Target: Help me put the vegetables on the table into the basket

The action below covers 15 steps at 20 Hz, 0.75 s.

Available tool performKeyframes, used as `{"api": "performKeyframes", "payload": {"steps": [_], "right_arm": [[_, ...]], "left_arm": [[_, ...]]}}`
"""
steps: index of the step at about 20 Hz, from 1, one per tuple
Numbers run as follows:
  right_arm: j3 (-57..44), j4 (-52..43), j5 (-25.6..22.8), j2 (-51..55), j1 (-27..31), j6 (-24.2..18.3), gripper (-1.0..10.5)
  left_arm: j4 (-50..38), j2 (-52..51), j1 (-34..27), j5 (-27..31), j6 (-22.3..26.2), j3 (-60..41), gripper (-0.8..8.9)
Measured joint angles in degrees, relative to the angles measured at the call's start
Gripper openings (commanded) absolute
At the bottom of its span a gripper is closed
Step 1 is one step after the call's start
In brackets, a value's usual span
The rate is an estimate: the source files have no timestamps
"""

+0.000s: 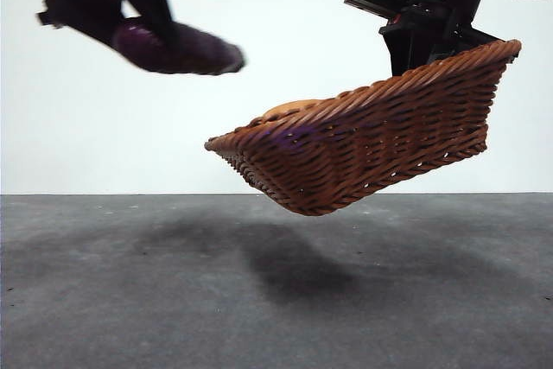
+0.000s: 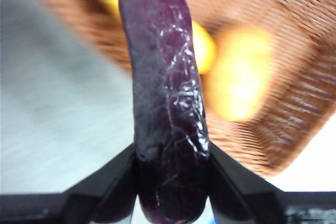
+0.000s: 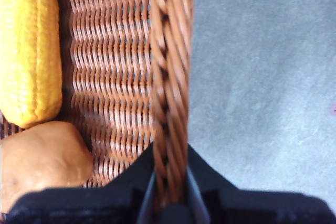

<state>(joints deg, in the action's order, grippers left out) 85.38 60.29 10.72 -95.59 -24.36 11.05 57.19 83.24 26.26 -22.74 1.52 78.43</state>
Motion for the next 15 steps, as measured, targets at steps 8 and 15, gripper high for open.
{"api": "performKeyframes", "payload": {"steps": [8,15], "right_arm": [[0.0,0.0,3.5,0.0,-0.9,0.3,-0.1],[0.0,-2.2,3.4,0.0,-5.7,0.5,-0.1]], "left_arm": [[-6.8,0.1,9.2,-0.2,-8.2,0.0,-0.02],[-9.3,5.9,9.8,0.3,-13.8,0.0,2.92]]}}
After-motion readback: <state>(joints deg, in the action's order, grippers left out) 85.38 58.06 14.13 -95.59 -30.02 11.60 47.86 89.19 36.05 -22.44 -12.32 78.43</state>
